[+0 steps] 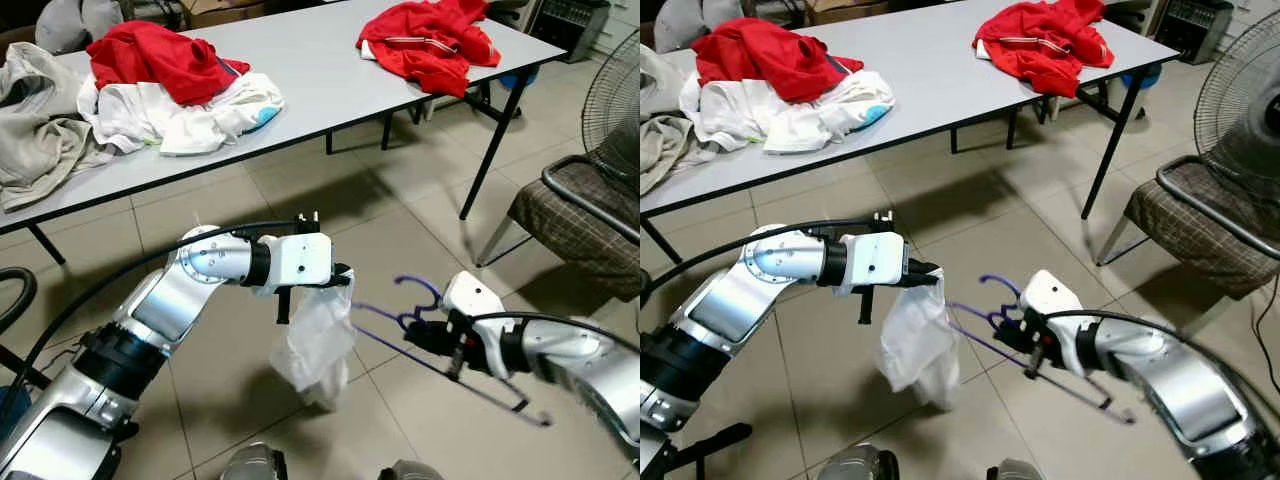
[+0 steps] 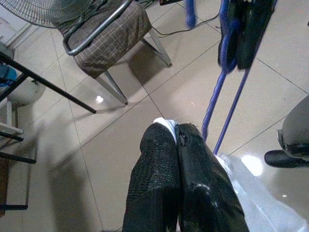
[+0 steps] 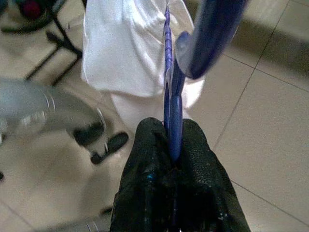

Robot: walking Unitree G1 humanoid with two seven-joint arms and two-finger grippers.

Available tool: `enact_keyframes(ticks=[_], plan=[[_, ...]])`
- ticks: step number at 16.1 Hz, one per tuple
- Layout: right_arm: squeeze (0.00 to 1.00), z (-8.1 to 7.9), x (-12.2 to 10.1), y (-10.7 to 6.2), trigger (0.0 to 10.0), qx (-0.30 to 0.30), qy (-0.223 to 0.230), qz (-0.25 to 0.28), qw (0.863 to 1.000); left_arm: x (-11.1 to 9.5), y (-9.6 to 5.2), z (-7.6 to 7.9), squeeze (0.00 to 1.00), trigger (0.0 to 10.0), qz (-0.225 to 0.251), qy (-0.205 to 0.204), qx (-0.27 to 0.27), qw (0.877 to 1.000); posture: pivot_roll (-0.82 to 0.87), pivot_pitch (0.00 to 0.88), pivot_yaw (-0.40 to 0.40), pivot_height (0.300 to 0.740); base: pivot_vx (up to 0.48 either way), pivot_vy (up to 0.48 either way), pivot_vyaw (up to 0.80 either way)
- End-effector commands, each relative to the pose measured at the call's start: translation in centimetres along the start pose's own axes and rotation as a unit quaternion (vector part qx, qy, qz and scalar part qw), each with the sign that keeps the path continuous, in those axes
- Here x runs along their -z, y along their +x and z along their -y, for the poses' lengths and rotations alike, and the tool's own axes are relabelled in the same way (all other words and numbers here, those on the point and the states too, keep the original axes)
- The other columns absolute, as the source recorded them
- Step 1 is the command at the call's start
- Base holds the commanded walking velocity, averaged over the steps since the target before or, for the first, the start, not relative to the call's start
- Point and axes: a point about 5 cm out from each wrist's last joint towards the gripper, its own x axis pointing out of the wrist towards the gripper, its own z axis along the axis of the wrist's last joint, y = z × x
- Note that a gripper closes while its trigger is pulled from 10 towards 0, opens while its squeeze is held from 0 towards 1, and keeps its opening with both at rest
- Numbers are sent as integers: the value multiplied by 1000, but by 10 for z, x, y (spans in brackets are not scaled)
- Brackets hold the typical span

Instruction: Hang hanger

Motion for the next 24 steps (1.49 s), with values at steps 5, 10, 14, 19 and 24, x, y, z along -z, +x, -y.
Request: enact_keyframes(ticks=[5, 10, 14, 19, 24], plan=[[0, 8, 1, -3, 10000, -8, -30, -18, 999, -11, -5, -2, 0, 0, 31, 16, 33, 999, -119, 0, 9, 740, 0, 0, 0], [0, 16, 18, -6, 10000, -25, 4, -68, 997, -24, 3, 4, 0, 0, 49, 58, 134, 988, -115, 0, 17, 740, 0, 0, 0], [0, 13, 51, 1, 10000, 1, 92, -108, 990, -49, 15, 4, 0, 0, 94, 89, 160, 979, -119, 0, 23, 740, 0, 0, 0], [0, 36, 55, -2, 10000, 147, 252, 31, 956, -34, 9, 2, 0, 0, 64, 59, 121, 989, -118, 0, 30, 740, 0, 0, 0], [0, 50, 13, -16, 10000, 184, 409, 302, 841, 12, -2, -10, 0, 0, -30, 14, -10, 999, -124, 0, 41, 740, 0, 0, 0]])
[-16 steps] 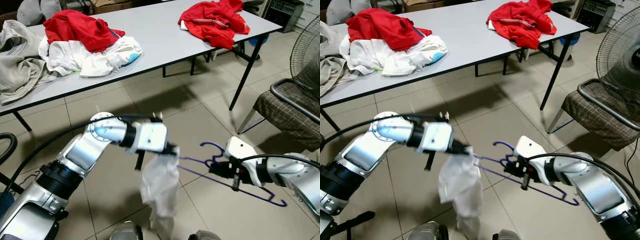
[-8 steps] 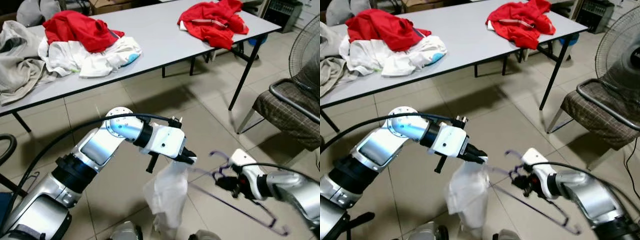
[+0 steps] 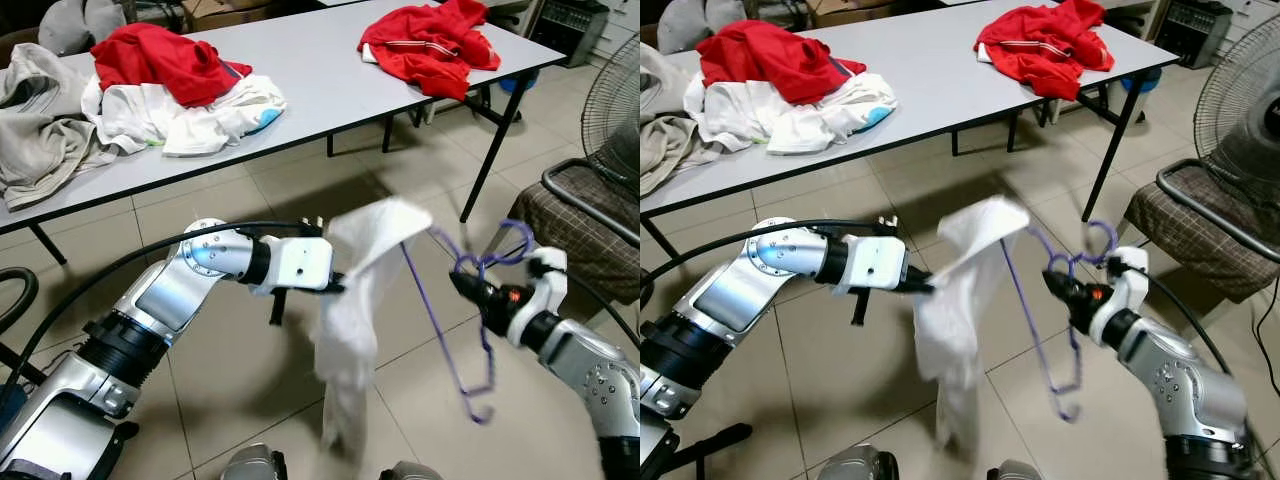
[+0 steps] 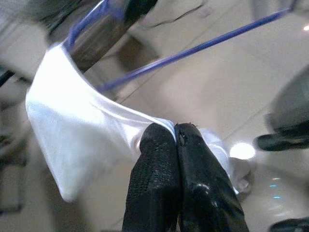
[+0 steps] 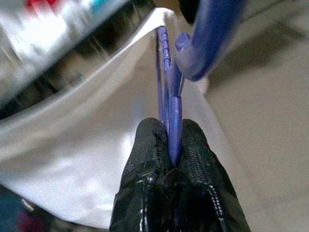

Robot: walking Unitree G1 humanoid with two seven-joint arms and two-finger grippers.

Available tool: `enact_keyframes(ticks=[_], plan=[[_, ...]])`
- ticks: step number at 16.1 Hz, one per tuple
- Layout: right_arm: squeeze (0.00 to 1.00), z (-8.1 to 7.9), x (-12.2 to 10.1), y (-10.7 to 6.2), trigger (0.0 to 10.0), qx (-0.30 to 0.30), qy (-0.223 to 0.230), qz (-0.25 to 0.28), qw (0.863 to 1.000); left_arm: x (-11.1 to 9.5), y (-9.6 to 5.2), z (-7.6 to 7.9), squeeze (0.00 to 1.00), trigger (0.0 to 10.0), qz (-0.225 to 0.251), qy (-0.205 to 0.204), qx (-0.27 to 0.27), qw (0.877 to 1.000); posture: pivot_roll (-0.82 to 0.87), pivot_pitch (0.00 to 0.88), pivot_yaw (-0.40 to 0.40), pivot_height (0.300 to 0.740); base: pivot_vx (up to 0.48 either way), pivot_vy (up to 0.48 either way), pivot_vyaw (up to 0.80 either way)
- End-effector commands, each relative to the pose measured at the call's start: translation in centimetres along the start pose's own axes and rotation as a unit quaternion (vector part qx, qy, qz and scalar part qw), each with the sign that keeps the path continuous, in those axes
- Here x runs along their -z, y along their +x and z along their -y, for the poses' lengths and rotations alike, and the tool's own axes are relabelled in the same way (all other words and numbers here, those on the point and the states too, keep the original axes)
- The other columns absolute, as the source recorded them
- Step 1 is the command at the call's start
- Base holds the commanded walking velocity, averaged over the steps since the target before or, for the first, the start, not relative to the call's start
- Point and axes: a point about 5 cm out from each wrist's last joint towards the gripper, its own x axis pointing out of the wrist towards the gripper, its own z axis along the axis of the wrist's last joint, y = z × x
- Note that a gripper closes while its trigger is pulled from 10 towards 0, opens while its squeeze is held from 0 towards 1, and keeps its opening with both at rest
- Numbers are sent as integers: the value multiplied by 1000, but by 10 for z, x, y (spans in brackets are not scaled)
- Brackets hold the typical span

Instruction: Hang hanger

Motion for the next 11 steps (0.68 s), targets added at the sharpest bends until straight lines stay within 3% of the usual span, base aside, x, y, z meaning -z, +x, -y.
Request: enact_keyframes(ticks=[1, 4, 6, 9, 10, 11], plan=[[0, -18, -22, 2, 10000, -45, 50, 76, 995, 9, 0, -10, 0, 0, -23, 0, -65, 998, -128, 0, 43, 740, 0, 0, 0], [0, -48, -39, 10, 10000, -126, 137, 157, 970, 12, 9, -6, 0, 0, -24, -1, -81, 996, -130, 0, 42, 740, 0, 0, 0], [0, -51, -50, 12, 10000, -125, 158, 185, 962, 14, 16, 3, 0, 0, -14, -5, -62, 998, -133, 0, 38, 740, 0, 0, 0], [0, -35, -61, 11, 10000, -73, 168, 216, 959, 15, 14, 9, 0, 0, -3, -11, -59, 998, -138, 0, 34, 740, 0, 0, 0], [0, -23, -62, 14, 10000, -16, 159, 207, 965, 6, 14, 10, 0, 0, 24, -7, -64, 998, -141, 0, 29, 740, 0, 0, 0], [0, -15, -56, 18, 10000, 33, 119, 165, 979, -7, 15, 9, 0, 0, 65, -2, -66, 996, -140, 0, 25, 740, 0, 0, 0]])
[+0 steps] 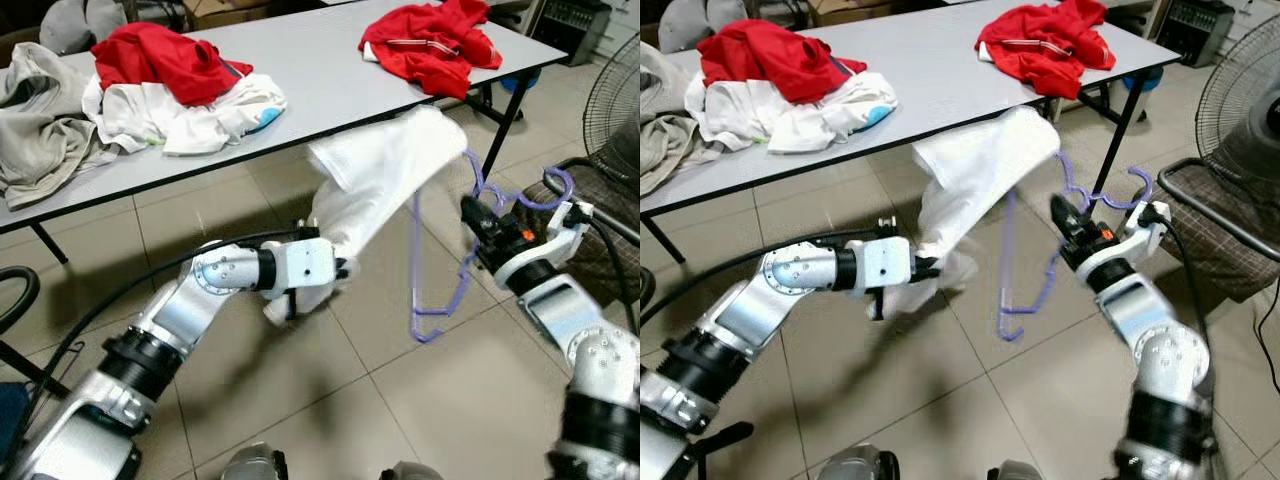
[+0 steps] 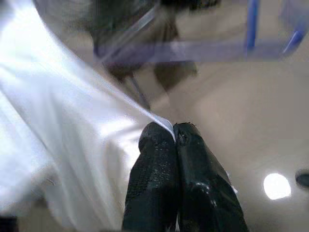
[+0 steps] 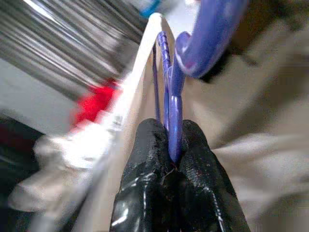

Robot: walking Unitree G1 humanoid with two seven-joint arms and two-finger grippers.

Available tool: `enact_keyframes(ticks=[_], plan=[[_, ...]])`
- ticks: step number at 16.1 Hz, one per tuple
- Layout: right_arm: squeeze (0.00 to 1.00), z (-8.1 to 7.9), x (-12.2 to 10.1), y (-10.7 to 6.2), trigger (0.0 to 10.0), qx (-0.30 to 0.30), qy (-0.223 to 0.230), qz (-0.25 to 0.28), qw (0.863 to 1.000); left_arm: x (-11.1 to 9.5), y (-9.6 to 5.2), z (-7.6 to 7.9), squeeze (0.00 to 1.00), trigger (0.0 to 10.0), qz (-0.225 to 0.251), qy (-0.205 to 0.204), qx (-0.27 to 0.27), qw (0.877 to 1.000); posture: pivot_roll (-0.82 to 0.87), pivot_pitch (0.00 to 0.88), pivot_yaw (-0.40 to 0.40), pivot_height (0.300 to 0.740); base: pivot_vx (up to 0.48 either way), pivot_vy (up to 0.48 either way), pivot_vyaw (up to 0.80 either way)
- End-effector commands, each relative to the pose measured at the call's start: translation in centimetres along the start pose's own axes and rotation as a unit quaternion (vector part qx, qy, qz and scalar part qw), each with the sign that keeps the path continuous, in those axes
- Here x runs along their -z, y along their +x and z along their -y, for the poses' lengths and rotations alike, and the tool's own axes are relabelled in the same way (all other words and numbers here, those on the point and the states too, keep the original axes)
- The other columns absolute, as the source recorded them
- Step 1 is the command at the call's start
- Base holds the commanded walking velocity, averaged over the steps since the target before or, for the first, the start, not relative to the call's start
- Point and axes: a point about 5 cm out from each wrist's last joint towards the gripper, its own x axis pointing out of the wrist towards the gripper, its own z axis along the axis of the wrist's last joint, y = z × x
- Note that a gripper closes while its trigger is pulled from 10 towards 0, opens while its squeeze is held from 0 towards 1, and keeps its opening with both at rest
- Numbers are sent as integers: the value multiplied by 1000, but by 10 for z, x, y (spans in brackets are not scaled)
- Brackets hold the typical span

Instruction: Hang hanger

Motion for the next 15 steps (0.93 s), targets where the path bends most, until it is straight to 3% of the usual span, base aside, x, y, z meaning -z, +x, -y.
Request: enact_keyframes(ticks=[1, 4, 6, 9, 11, 12, 15], plan=[[0, -1, -7, 1, 10000, 6, -27, 18, 999, -10, -1, 0, 0, 0, 27, 8, 10, 1000, -139, 0, 21, 740, 0, 0, 0], [0, -5, -23, 5, 10000, -1, 68, 84, 994, -5, -6, 12, 0, 0, -2, 23, 72, 997, -137, 0, 14, 740, 0, 0, 0], [0, 4, -43, 5, 10000, 13, 161, 152, 975, 6, -9, 22, 0, 0, -28, 20, 95, 995, -140, 0, 13, 740, 0, 0, 0], [0, 7, -54, 7, 10000, 13, 224, 190, 956, 4, -4, 28, 0, 0, -25, 8, 109, 994, -142, 0, 9, 740, 0, 0, 0], [0, 0, -55, 13, 10000, -2, 260, 189, 947, 13, 3, 19, 0, 0, -53, -3, 62, 997, -141, 0, 5, 740, 0, 0, 0], [0, -3, -55, 15, 10000, -7, 270, 187, 944, 12, 4, 16, 0, 0, -49, -10, 47, 998, -142, 0, 2, 740, 0, 0, 0], [0, -1, -60, 18, 10000, 4, 271, 211, 939, -2, 3, 24, 0, 0, 6, -52, 89, 995, -138, 0, -1, 740, 0, 0, 0]])
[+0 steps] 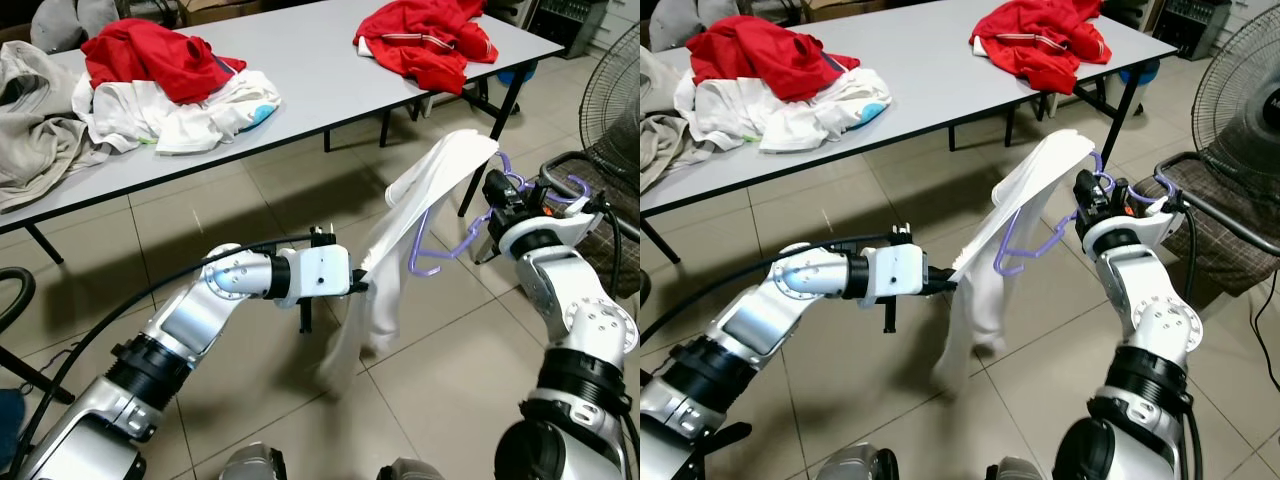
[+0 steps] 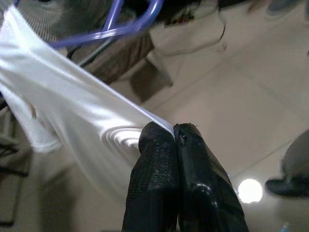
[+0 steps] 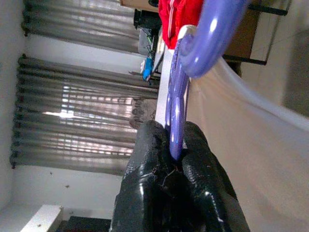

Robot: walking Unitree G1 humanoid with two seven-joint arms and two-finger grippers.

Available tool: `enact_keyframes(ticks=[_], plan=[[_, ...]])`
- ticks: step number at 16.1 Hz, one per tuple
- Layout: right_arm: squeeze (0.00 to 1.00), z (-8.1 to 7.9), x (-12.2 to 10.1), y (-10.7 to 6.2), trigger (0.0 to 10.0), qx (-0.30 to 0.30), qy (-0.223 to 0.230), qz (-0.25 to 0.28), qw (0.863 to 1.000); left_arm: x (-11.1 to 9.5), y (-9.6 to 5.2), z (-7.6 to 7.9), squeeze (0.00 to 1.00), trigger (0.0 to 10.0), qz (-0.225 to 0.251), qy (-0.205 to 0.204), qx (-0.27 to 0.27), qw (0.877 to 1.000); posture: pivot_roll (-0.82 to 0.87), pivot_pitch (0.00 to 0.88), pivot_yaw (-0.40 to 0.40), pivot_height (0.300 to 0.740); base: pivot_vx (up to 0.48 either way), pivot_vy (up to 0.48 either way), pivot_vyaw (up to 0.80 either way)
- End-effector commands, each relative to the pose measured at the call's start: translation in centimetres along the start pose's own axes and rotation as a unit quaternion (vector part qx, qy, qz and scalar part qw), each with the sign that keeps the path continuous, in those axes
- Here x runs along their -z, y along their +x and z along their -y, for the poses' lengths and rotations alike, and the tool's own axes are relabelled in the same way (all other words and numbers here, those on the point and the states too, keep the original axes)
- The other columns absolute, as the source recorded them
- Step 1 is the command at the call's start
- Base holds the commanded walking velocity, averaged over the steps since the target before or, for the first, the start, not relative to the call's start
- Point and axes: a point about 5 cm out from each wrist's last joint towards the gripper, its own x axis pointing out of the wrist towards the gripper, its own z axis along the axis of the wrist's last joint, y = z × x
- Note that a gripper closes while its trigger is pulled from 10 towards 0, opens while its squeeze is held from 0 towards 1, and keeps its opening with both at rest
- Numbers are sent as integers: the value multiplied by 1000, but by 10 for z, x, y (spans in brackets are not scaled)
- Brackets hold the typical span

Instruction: Hang hanger

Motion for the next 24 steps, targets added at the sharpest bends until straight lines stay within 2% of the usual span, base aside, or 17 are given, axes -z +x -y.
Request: enact_keyframes(ticks=[1, 3, 5, 7, 10, 12, 14, 15, 16, 17, 18, 19, 21, 22, 23, 24], plan=[[0, -16, -34, -1, 10000, -24, -28, 92, 995, -3, 1, 14, 0, 0, 34, -42, 51, 997, -137, 0, -2, 740, 0, 0, 0], [0, -17, -32, 3, 10000, -21, -47, 93, 994, -17, 4, 20, 0, 0, 78, -68, 82, 991, -136, 0, -2, 740, 0, 0, 0], [0, -19, -33, 8, 10000, -18, -46, 101, 994, -18, 5, 28, 0, 0, 73, -77, 112, 988, -136, 0, -2, 740, 0, 0, 0], [0, -21, -32, 12, 10000, -17, -63, 101, 993, -17, 5, 28, 0, 0, 69, -84, 110, 988, -137, 0, -2, 740, 0, 0, 0], [0, -20, -34, 15, 10000, -10, -55, 115, 992, -19, 5, 29, 0, 0, 68, -90, 114, 987, -136, 0, -4, 740, 0, 0, 0], [0, -23, -26, 19, 10000, -14, -70, 96, 993, -20, 6, 27, 0, 0, 66, -88, 101, 989, -136, 0, -4, 740, 0, 0, 0], [0, -25, -18, 20, 10000, -18, -103, 70, 992, -13, 5, 22, 0, 0, 43, -87, 69, 993, -136, 0, -4, 740, 0, 0, 0], [0, -27, -13, 19, 10000, -28, -135, 37, 990, -3, 0, 17, 0, 0, 18, -84, 44, 995, -138, 0, -5, 740, 0, 0, 0], [0, -28, -6, 17, 10000, -40, -179, -7, 983, 4, -9, 13, 0, 2510, 3, -90, 20, 996, -140, 0, -3, 740, 0, 0, 0], [0, -27, -1, 13, 10000, -52, -241, -54, 968, 8, -20, 7, 0, 4745, 4, -106, -5, 994, -140, 0, -4, 740, 0, 0, 0], [0, -24, 4, 7, 10000, -60, -331, -109, 935, 10, -35, -2, 0, 8902, 11, -126, -37, 991, -140, 0, -4, 740, 0, 0, 0], [0, -20, 7, 2, 10000, -63, -393, -146, 906, 11, -44, -7, 0, 10000, 20, -142, -57, 988, -140, 0, -4, 740, 0, 0, 0], [0, -11, 9, -11, 10000, -69, -498, -218, 836, 13, -64, -16, 0, 10000, 32, -168, -84, 982, -132, 0, -4, 740, 0, 0, 0], [0, -9, 8, -14, 10000, -73, -517, -232, 821, 13, -68, -17, 0, 10000, 34, -172, -86, 981, -132, 0, -3, 740, 0, 0, 0], [0, -9, 6, -22, 10000, -90, -555, -261, 785, 12, -79, -23, 0, 10000, 45, -178, -99, 978, -131, 0, 1, 740, 0, 0, 0], [0, -18, 0, -31, 10000, -132, -576, -280, 757, 9, -93, -36, 0, 10000, 61, -184, -128, 973, -131, 0, 11, 740, 0, 0, 0]])
